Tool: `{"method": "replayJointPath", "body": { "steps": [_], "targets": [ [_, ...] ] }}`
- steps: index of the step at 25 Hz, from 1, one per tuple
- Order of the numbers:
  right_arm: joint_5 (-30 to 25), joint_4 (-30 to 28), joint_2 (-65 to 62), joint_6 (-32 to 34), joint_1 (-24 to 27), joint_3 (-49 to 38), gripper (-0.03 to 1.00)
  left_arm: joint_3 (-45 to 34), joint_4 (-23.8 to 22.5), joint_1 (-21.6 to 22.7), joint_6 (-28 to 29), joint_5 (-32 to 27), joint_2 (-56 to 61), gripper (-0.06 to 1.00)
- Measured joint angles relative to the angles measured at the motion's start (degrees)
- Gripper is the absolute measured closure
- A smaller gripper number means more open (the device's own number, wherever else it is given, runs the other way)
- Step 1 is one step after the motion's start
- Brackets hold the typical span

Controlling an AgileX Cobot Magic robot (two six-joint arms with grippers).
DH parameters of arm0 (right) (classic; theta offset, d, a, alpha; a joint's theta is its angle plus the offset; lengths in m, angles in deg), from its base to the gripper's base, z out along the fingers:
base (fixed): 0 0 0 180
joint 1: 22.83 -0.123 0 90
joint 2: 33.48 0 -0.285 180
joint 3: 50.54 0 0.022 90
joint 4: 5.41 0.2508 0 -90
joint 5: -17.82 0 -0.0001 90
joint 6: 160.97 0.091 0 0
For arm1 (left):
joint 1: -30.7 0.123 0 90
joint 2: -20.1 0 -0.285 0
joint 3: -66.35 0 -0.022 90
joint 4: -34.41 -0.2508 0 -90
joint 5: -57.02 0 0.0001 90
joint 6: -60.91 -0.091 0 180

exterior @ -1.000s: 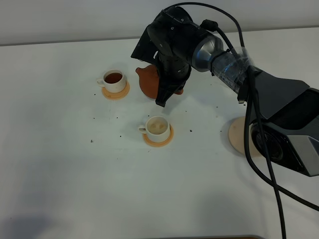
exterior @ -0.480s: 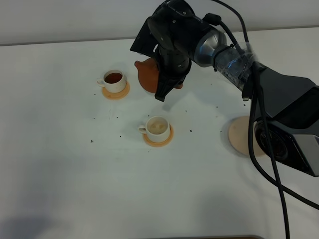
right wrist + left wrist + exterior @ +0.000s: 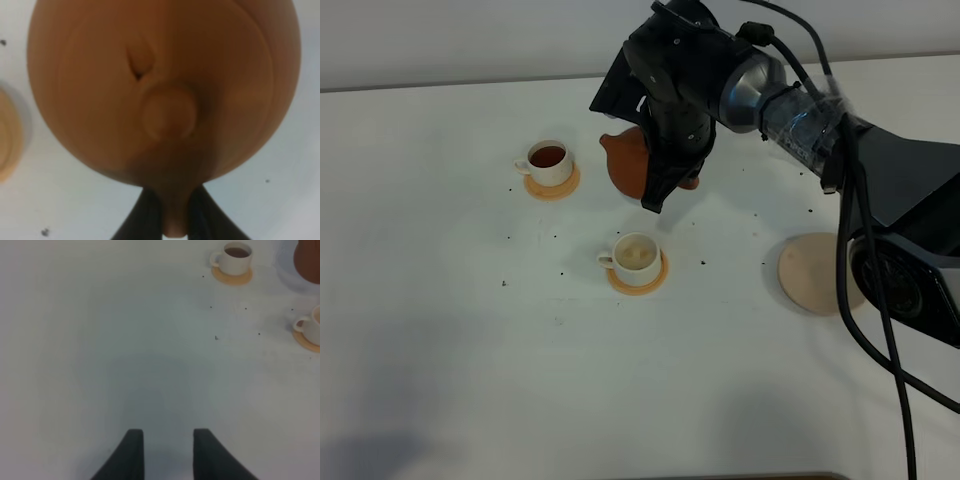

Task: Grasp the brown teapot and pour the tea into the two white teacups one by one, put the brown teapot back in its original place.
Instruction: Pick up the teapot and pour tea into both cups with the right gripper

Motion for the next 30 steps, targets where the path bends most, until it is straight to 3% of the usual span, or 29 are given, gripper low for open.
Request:
{"method": "replayJointPath", "body": {
  "steps": [12, 20, 27, 30],
  "targets": [
    [-0.01, -0.39, -0.35, -0.06, 0.0, -3.46, 0.87, 0.0, 0.0, 0.0, 0.0, 0.0, 0.0, 0.7],
    [0.22, 1.48, -9.5, 3.12, 0.0, -6.83, 0.87, 0.0, 0.0, 0.0, 0.0, 0.0, 0.0, 0.7],
    [0.18, 1.12, -19.72, 6.58, -0.6, -22.74, 0.87, 0.0, 0.0, 0.0, 0.0, 0.0, 0.0, 0.7],
    [0.05, -1.58, -22.86, 9.29, -2.4, -30.54, 0.87, 0.0, 0.0, 0.0, 0.0, 0.0, 0.0, 0.7]
  ]
}}
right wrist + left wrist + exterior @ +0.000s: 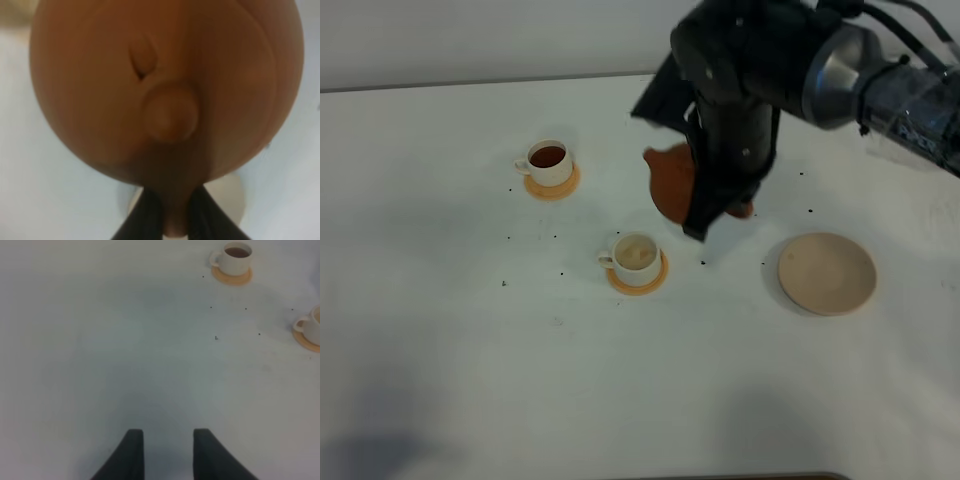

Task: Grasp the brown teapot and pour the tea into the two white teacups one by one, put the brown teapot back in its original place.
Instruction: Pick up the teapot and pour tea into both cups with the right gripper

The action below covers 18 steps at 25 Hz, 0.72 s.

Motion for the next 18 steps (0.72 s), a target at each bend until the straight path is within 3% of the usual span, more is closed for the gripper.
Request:
{"method": "replayJointPath", "body": {
  "steps": [6, 10, 15, 18],
  "targets": [
    [0.76, -7.98, -1.91, 7.43, -6.61, -8.8, 0.87, 0.0, 0.0, 0.0, 0.0, 0.0, 0.0, 0.7],
    [7.11, -14.53, -2.02, 11.57, -10.31, -14.51, 0.87, 0.0, 0.0, 0.0, 0.0, 0.0, 0.0, 0.7],
    [12.5, -22.95, -2.02, 13.31, -11.8, -19.19, 0.87, 0.0, 0.0, 0.0, 0.0, 0.0, 0.0, 0.7],
    [13.26, -24.75, -2.02, 13.3, -11.8, -20.03, 0.87, 0.0, 0.0, 0.0, 0.0, 0.0, 0.0, 0.7]
  ]
}}
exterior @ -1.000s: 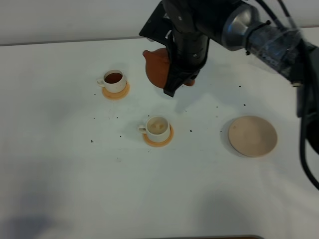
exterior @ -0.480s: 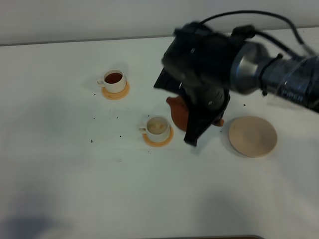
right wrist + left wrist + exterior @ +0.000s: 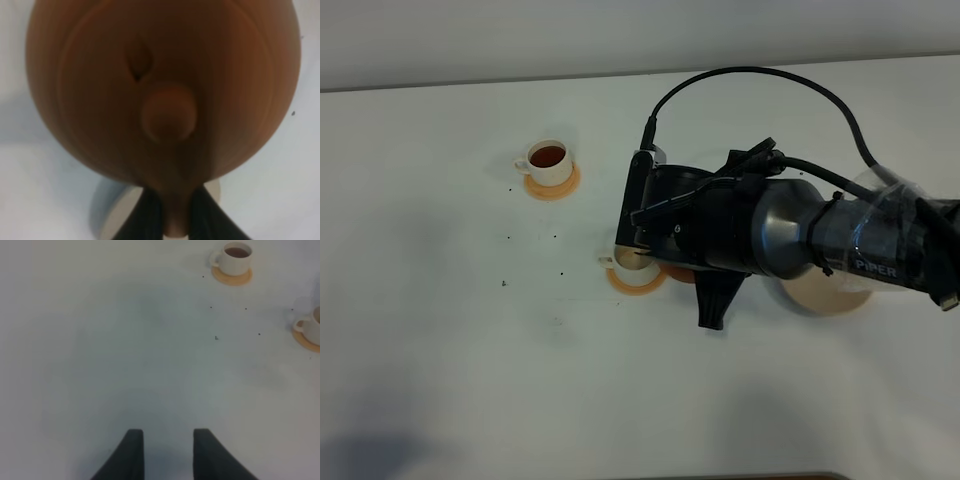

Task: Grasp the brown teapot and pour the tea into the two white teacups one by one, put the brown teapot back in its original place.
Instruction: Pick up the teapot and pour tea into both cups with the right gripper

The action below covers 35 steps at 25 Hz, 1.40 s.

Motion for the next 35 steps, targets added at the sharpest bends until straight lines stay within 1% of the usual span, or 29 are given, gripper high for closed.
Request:
{"method": "replayJointPath", "body": {
  "steps": [8, 14, 23, 27, 35],
  "targets": [
    [1.13, -7.44, 2.11, -0.64, -0.23, -0.13, 0.87, 0.0, 0.0, 0.0, 0.0, 0.0, 0.0, 0.7],
    [-2.6, -15.14, 4.37, -1.52, -3.16, -0.23, 0.87, 0.0, 0.0, 0.0, 0.0, 0.0, 0.0, 0.7],
    [-3.83, -21.06, 4.43, -2.6, -3.4, -0.23, 0.87, 0.0, 0.0, 0.0, 0.0, 0.0, 0.0, 0.7],
    [-3.83, -22.2, 4.43, -4.29, -3.62, -0.23, 0.87, 0.0, 0.0, 0.0, 0.0, 0.0, 0.0, 0.7],
    [-4.89, -27.03, 6.46, -5.6, -5.67, -0.23, 0.87, 0.0, 0.0, 0.0, 0.0, 0.0, 0.0, 0.7]
  ]
}}
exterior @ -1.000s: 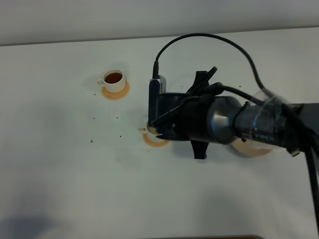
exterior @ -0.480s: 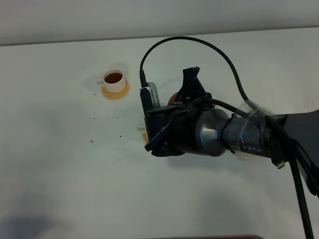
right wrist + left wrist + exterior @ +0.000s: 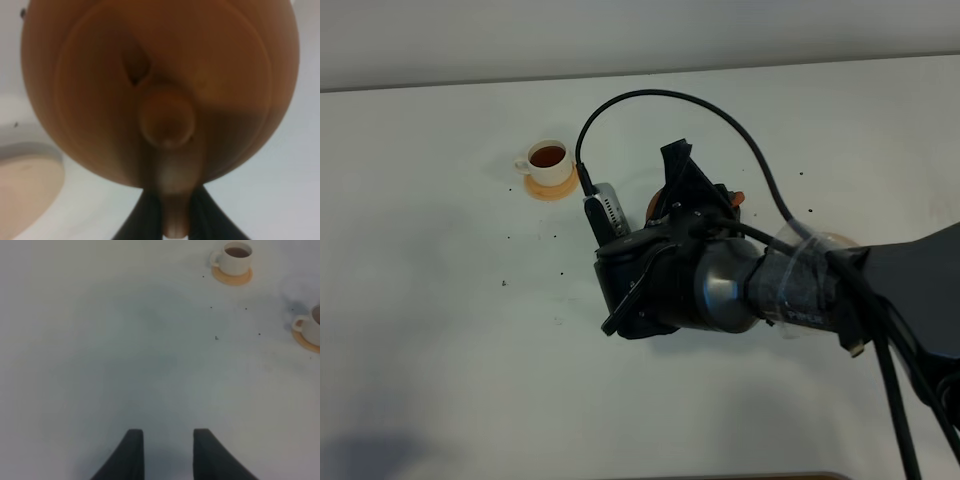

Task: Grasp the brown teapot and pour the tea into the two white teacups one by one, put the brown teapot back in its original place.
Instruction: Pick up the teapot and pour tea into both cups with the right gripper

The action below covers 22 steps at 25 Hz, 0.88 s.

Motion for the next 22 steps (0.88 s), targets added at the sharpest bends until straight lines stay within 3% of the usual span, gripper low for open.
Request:
{"method": "replayJointPath", "body": {
  "steps": [22],
  "targets": [
    [-2.24, -8.62, 0.77, -2.41, -1.79, 0.0, 0.87, 0.0, 0.0, 0.0, 0.0, 0.0, 0.0, 0.7]
  ]
}}
